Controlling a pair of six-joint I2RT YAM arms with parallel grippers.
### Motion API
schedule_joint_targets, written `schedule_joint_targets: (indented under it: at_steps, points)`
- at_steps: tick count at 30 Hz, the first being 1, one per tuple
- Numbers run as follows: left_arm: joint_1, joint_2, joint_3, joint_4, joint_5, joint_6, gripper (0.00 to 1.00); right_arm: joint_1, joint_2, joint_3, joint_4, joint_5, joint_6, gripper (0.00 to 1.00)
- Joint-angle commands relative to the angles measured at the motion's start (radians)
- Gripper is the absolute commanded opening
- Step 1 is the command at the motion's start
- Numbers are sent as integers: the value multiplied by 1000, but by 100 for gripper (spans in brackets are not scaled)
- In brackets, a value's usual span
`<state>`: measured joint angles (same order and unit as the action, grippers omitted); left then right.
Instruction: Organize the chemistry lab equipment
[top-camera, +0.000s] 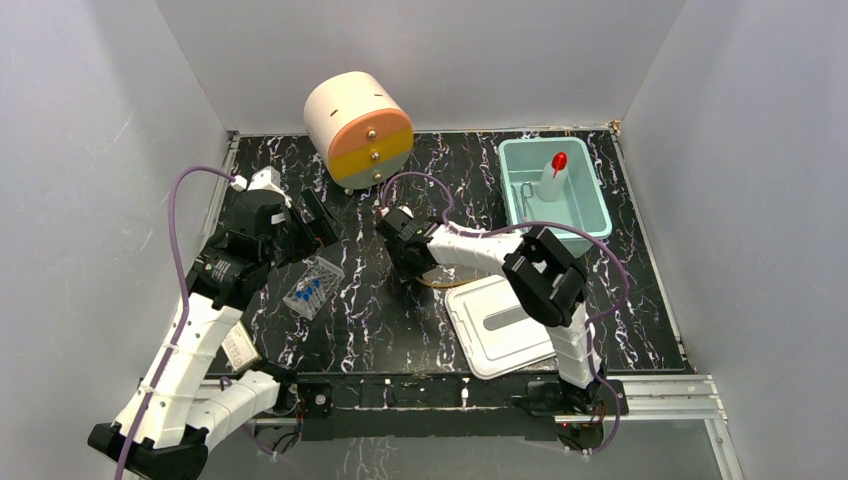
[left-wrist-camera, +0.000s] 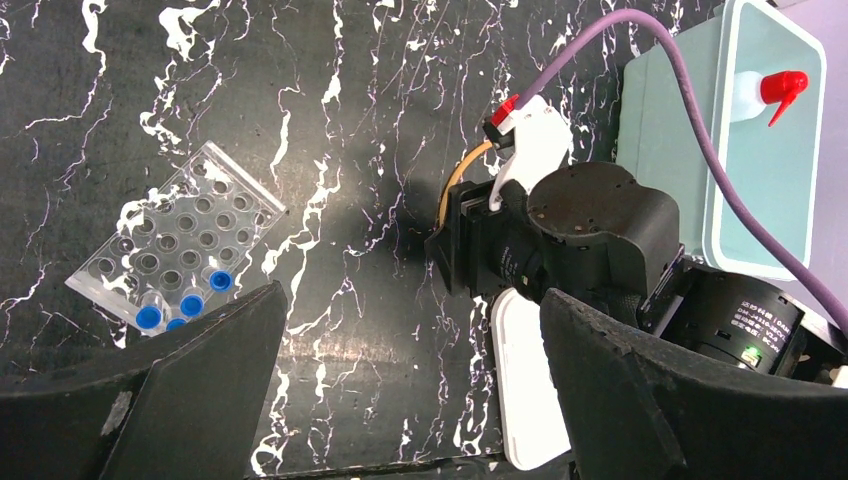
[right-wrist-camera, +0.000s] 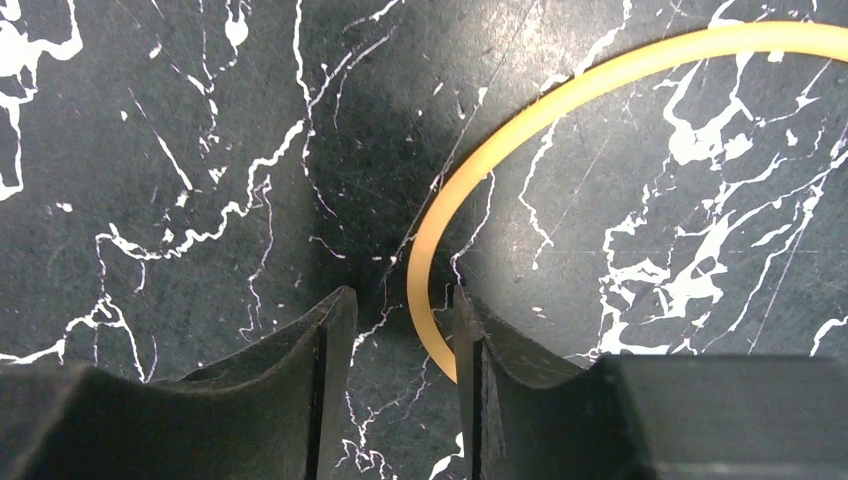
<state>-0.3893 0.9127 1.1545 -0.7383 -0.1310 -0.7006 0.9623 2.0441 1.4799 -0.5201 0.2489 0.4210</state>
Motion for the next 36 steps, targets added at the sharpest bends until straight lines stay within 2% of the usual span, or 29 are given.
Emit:
schedule_joint_targets:
  at_steps: [1,8,9,14,36]
  points:
    - [0,-12,7,-12,-9,-2,98,-3,33,45,10,4,-14,43]
    - [0,-12,2,-10,-9,-2,98,-2,40,46,11,-4,-33,1]
    - [0,-12,2,-10,-9,-2,98,-3,38,53,4,7,-36,0]
    - [-1,-14,7,-10,-12,-2,98,-2,-9,84,-4,48,-80,0]
    - [0,0,-51,33,72,-45,98,-32,-468,176,105,262,-190,0]
